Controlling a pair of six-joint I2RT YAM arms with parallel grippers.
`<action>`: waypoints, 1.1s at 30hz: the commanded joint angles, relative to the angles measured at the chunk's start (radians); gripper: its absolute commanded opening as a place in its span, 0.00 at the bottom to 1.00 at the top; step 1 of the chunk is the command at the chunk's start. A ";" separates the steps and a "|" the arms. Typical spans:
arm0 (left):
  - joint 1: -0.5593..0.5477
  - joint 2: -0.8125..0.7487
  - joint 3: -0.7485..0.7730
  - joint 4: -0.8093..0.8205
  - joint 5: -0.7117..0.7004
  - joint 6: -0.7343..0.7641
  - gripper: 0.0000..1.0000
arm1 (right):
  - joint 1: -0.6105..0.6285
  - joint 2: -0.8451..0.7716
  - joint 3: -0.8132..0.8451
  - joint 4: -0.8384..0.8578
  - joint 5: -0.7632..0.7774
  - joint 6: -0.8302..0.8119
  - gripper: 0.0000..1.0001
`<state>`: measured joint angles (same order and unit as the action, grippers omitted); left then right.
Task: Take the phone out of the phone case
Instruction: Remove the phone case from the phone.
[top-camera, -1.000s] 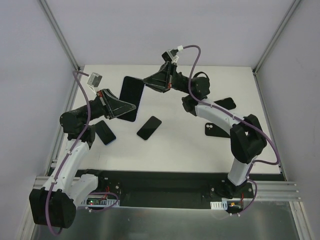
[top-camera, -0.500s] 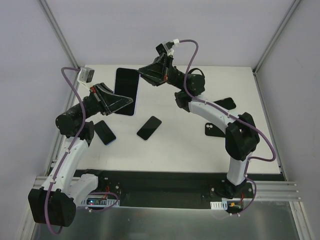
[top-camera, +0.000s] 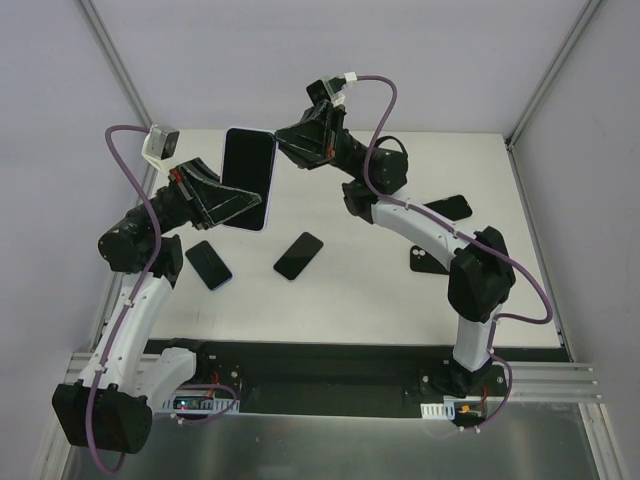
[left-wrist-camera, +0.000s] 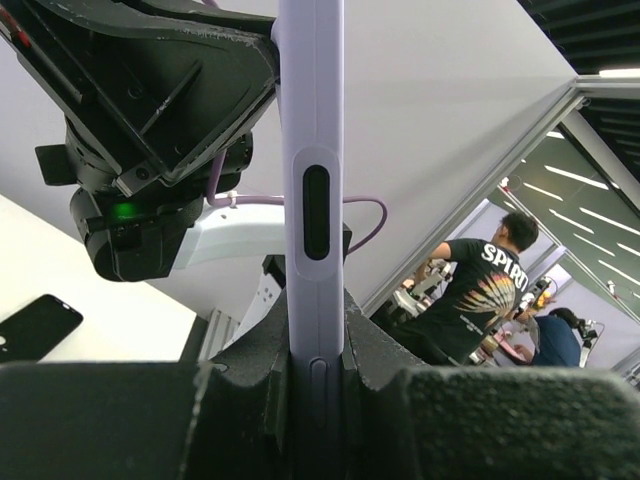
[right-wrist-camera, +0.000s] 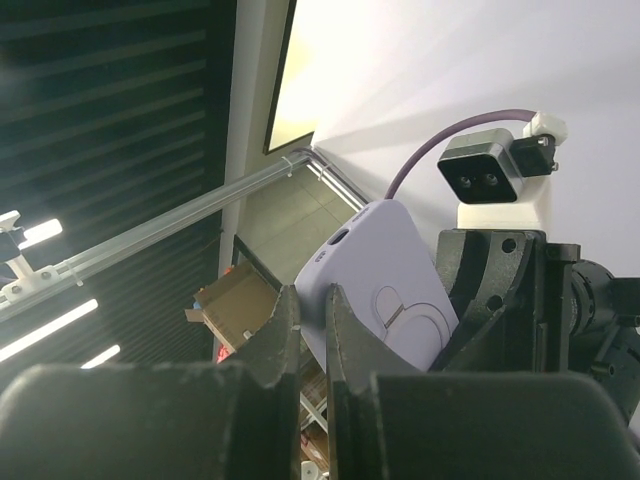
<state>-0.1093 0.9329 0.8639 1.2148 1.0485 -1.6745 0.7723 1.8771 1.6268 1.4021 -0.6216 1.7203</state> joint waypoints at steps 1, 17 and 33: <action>-0.021 -0.045 0.080 0.115 0.088 -0.024 0.00 | 0.039 0.039 -0.024 0.100 -0.029 -0.024 0.01; -0.021 -0.085 0.176 0.127 0.071 -0.074 0.00 | 0.015 -0.119 -0.217 -0.627 -0.075 -0.643 0.01; -0.021 -0.077 0.211 0.204 0.038 -0.137 0.00 | 0.013 -0.128 -0.177 -1.262 0.094 -1.063 0.01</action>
<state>-0.0765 0.9211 0.9329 1.0363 1.1023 -1.8038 0.7605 1.6062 1.5185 0.7162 -0.5262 0.9184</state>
